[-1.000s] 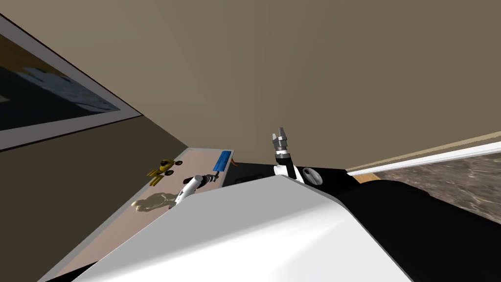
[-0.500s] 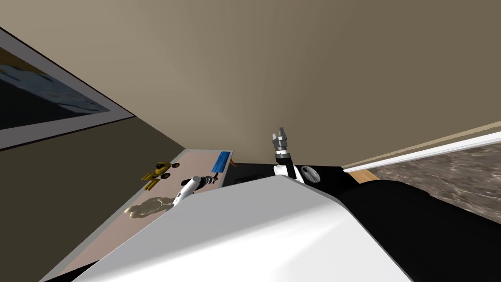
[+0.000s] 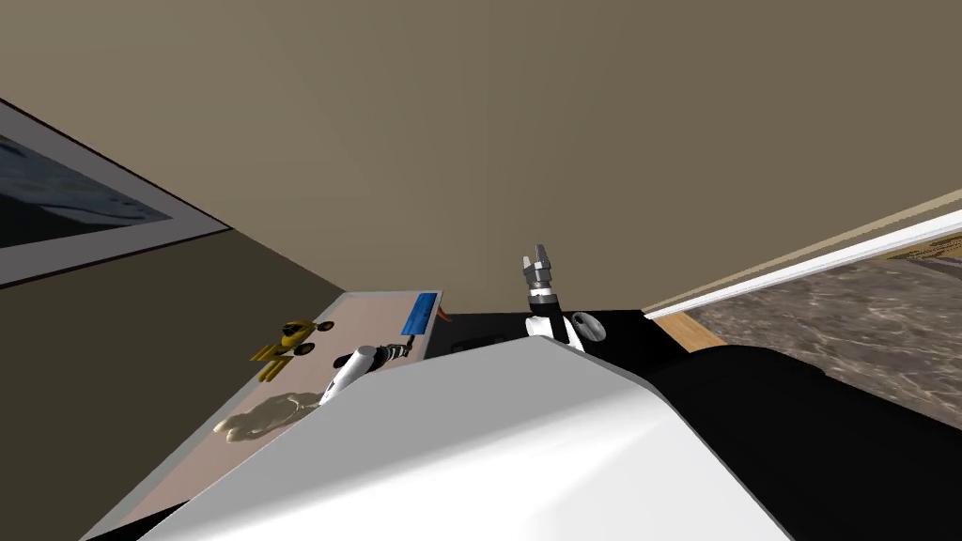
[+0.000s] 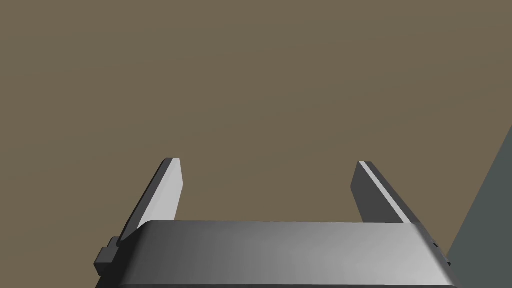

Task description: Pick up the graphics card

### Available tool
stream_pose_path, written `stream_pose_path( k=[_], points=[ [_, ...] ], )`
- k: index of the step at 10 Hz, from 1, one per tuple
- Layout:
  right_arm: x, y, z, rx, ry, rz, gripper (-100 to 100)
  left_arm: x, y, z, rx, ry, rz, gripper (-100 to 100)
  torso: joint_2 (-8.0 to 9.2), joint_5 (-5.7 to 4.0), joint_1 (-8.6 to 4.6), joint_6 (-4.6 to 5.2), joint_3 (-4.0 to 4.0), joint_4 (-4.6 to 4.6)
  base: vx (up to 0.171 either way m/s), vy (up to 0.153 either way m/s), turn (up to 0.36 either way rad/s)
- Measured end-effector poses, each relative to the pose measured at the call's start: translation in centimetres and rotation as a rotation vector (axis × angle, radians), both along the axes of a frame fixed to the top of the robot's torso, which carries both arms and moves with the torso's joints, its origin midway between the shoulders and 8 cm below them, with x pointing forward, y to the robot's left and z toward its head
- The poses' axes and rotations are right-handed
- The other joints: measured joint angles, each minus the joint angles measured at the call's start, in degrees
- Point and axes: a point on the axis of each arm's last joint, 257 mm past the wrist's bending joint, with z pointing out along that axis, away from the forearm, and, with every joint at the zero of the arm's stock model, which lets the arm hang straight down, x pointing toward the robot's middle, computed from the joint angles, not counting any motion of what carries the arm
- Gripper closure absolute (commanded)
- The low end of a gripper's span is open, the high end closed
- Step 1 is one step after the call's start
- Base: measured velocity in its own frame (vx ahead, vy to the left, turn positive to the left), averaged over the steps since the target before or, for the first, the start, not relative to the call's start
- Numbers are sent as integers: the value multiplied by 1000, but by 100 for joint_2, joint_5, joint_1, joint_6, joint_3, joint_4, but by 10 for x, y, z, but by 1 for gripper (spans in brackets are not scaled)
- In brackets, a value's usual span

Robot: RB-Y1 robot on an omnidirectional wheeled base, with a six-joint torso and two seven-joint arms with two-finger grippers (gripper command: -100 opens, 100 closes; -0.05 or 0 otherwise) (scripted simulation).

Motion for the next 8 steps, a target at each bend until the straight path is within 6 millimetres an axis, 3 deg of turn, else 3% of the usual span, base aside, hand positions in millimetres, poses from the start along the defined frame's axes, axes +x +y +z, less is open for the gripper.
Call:
stream_pose_path(
  k=[8],
  points=[
    [0,0,0,0,0,0,0,-50,42,-7,12,16,101,-100,1,0,-2,0,1,0,-8,-8,-115]
  ],
)
